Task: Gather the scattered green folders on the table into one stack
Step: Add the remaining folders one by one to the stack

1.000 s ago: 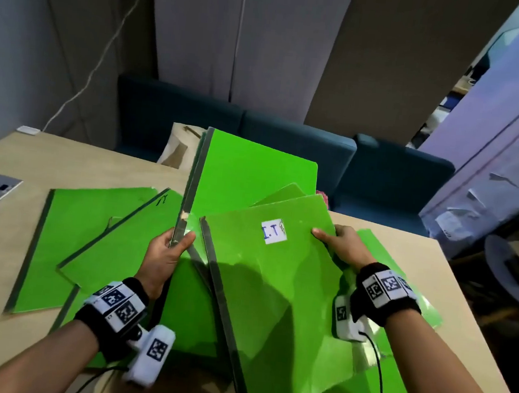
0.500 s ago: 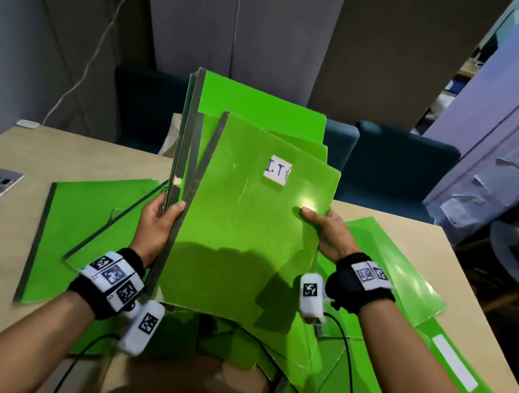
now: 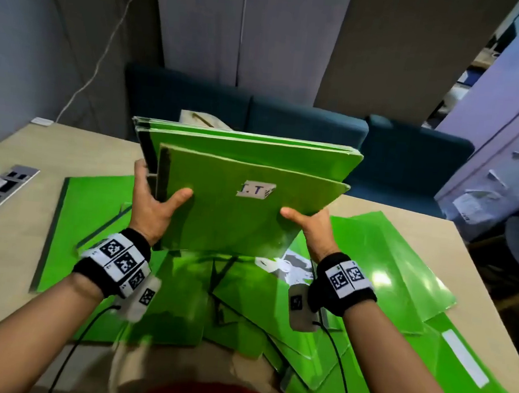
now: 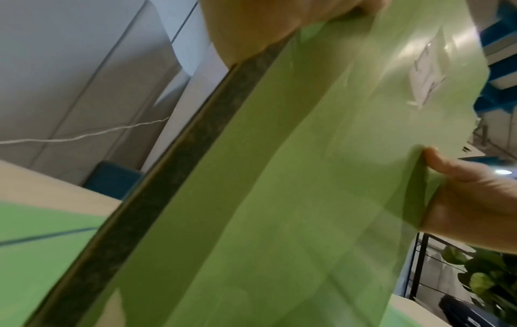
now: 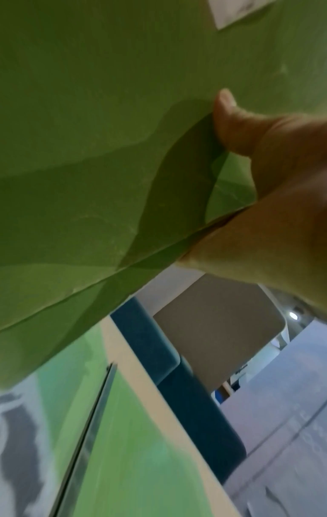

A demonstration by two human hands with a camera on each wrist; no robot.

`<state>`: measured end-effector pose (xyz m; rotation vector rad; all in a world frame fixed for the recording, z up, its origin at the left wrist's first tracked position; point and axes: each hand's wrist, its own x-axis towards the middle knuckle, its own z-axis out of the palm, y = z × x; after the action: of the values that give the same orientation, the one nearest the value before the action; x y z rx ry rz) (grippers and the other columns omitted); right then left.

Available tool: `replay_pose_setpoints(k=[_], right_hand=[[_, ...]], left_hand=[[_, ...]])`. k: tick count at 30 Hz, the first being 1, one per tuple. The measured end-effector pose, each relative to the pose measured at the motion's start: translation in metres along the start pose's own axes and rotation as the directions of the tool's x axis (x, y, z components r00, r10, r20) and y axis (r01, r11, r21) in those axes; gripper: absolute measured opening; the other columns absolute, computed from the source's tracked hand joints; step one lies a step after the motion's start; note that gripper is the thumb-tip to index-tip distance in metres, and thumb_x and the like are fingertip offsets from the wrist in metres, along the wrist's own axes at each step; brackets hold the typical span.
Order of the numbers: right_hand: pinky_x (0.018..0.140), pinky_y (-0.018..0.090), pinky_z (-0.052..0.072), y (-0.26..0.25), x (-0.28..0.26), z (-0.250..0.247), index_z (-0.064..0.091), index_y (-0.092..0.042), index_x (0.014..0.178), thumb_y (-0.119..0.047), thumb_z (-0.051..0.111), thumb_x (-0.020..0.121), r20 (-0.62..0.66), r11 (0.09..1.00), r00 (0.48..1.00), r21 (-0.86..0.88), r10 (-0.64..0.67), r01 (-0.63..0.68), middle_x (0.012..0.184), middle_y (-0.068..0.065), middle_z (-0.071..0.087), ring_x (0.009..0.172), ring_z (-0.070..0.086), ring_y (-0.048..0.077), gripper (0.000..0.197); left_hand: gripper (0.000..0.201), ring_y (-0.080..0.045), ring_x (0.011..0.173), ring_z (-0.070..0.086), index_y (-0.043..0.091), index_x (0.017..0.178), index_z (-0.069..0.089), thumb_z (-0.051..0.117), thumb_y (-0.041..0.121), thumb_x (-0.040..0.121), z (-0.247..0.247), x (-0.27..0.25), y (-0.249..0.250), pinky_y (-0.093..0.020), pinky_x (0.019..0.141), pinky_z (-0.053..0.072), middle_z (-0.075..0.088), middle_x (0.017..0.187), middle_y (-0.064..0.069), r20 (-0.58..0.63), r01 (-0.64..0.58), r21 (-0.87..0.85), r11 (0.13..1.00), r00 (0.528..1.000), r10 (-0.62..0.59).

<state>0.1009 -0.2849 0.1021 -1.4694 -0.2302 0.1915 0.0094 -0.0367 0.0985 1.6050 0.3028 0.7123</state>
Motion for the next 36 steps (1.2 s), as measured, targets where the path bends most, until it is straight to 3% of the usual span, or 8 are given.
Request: replay_pose_setpoints(k=[3, 7, 12, 17, 22, 28, 33, 36], right_hand=[[0.071, 0.014, 0.053, 0.017, -0.005, 0.005, 0.058, -0.021, 0.094, 0.015, 0.066, 0.070, -0.016, 0.999, 0.999, -0.025, 0.041, -0.041, 0.095, -0.004, 0.068, 0.074, 0.067, -0.005, 0.044], [0.064, 0.018, 0.054, 0.008, -0.005, 0.010, 0.062, -0.018, 0.089, 0.015, 0.065, 0.071, -0.025, 0.997, 0.999, 0.065, 0.045, -0.043, 0.075, -0.012, 0.073, 0.069, 0.069, 0.001, 0.038], [0.072, 0.017, 0.054, -0.003, -0.007, 0.010, 0.053, -0.015, 0.111, -0.007, 0.063, 0.081, -0.023, 0.988, 0.998, 0.142, -0.064, 0.067, 0.094, -0.013, 0.070, 0.084, 0.068, 0.000, 0.032], [0.076, 0.017, 0.054, 0.014, -0.020, 0.015, 0.047, -0.023, 0.113, -0.040, 0.079, 0.054, -0.042, 0.989, 0.998, 0.137, -0.050, 0.056, 0.114, 0.002, 0.061, 0.089, 0.065, -0.004, 0.070], [0.088, 0.028, 0.053, 0.031, -0.023, 0.014, 0.047, -0.021, 0.113, -0.004, 0.066, 0.079, -0.037, 0.999, 0.999, 0.033, 0.030, -0.029, 0.122, 0.011, 0.058, 0.104, 0.060, 0.017, 0.042], [0.079, 0.027, 0.056, 0.028, -0.015, 0.013, 0.057, -0.020, 0.098, 0.002, 0.059, 0.083, -0.059, 0.992, 0.993, 0.090, 0.098, -0.093, 0.106, 0.010, 0.066, 0.076, 0.068, 0.001, 0.027], [0.085, 0.027, 0.055, 0.005, -0.002, 0.003, 0.056, -0.016, 0.102, 0.005, 0.054, 0.086, -0.087, 0.971, 0.993, 0.232, 0.074, -0.052, 0.099, 0.002, 0.066, 0.081, 0.068, 0.005, 0.026], [0.074, 0.024, 0.057, -0.002, 0.002, -0.005, 0.053, -0.005, 0.115, 0.007, 0.051, 0.087, -0.140, 0.937, 0.983, 0.343, 0.121, -0.067, 0.088, -0.001, 0.070, 0.072, 0.069, 0.006, 0.031]], left_hand=[[0.105, -0.035, 0.113, 0.054, -0.005, 0.127, 0.039, 0.073, 0.057, 0.049, 0.007, -0.006, -0.010, -0.047, 0.104, 0.042, 0.057, 0.121, -0.021, 0.016, 0.071, 0.016, 0.997, 0.997, -0.072], [0.087, -0.001, 0.084, 0.064, 0.002, 0.116, 0.049, 0.081, 0.048, 0.049, 0.008, -0.005, -0.008, -0.011, 0.075, 0.051, 0.068, 0.084, 0.016, -0.021, 0.062, -0.042, 0.997, 0.998, -0.063], [0.054, 0.002, 0.117, 0.041, 0.001, 0.134, 0.028, 0.053, 0.017, 0.089, 0.004, -0.010, 0.001, 0.005, 0.090, 0.029, 0.039, 0.130, 0.003, -0.095, -0.026, -0.033, 0.999, 0.995, 0.023], [0.076, -0.033, 0.141, 0.024, -0.002, 0.143, 0.014, 0.042, 0.030, 0.080, -0.001, -0.038, -0.030, -0.044, 0.119, 0.017, 0.023, 0.152, -0.023, -0.048, 0.090, 0.040, 0.995, 0.995, -0.088], [0.062, -0.015, 0.121, 0.036, -0.002, 0.142, 0.016, 0.049, 0.013, 0.092, 0.002, -0.046, -0.043, -0.022, 0.103, 0.029, 0.039, 0.133, -0.008, -0.007, 0.122, 0.091, 0.988, 0.993, -0.122], [0.049, -0.017, 0.108, 0.046, -0.001, 0.133, 0.032, 0.051, 0.002, 0.089, -0.008, -0.032, -0.049, -0.025, 0.095, 0.041, 0.050, 0.118, -0.010, 0.116, 0.110, 0.164, 0.980, 0.985, -0.130], [0.040, -0.001, 0.064, 0.052, 0.018, 0.078, 0.056, 0.073, 0.050, 0.060, -0.008, -0.006, -0.027, -0.011, 0.065, 0.047, 0.048, 0.075, -0.006, 0.276, 0.168, 0.019, 0.986, 0.947, -0.167], [0.025, 0.004, 0.054, 0.054, 0.009, 0.070, 0.050, 0.067, 0.027, 0.075, 0.002, -0.004, -0.028, -0.008, 0.061, 0.047, 0.060, 0.057, 0.008, 0.352, 0.268, -0.012, 0.963, 0.903, -0.247]])
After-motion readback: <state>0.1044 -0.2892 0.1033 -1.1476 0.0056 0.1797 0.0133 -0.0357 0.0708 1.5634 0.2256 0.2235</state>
